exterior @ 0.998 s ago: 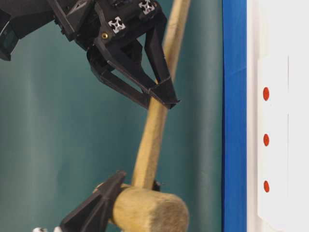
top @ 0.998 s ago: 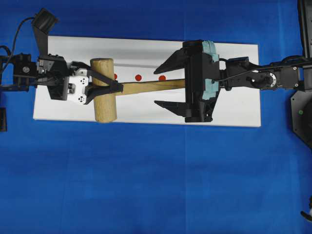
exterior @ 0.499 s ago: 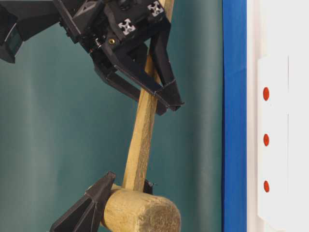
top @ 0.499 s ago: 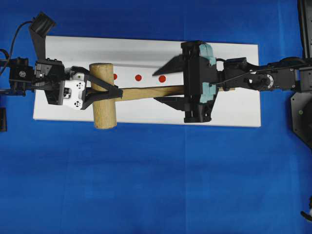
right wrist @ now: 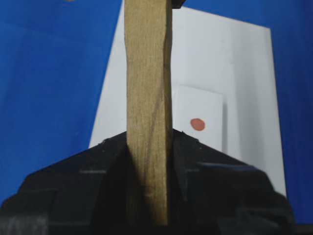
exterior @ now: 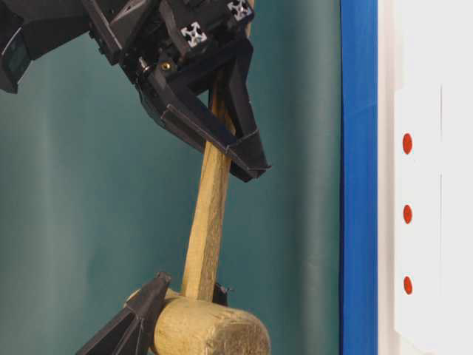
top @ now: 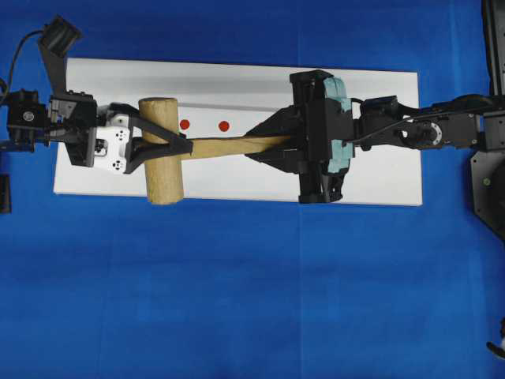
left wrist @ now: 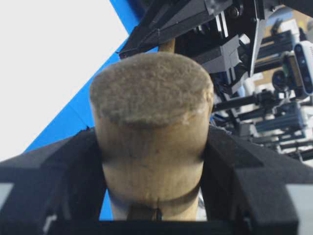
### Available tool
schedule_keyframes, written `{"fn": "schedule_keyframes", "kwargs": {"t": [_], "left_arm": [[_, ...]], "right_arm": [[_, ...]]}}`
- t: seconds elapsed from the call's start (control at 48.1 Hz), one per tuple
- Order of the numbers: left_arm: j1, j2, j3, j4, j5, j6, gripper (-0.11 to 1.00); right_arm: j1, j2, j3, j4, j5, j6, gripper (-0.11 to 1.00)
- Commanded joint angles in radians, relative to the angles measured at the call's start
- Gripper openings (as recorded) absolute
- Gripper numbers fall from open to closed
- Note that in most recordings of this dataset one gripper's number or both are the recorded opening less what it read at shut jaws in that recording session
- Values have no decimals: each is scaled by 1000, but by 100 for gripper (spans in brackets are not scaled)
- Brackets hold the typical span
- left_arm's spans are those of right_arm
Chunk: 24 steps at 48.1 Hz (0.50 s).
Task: Hit the mark with a hammer.
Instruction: 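Open the left gripper and withdraw it to the left side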
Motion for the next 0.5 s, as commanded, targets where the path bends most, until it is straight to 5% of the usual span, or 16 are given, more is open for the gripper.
{"fn": "schedule_keyframes", "kwargs": {"t": [0.0, 0.166, 0.333, 0.478], "left_arm": [[14, -21, -5, 2, 28, 0, 45], [29, -21, -5, 3, 67, 9, 47], [34, -32, 2, 3, 101, 11, 87], [40, -52, 17, 3, 109, 9, 85]], "right_arm": [[-2, -9, -12, -2, 0, 5, 7], [-2, -9, -12, 3, 0, 12, 7], [-2, -11, -11, 15, 0, 12, 7], [-2, -11, -11, 21, 2, 12, 7]]}}
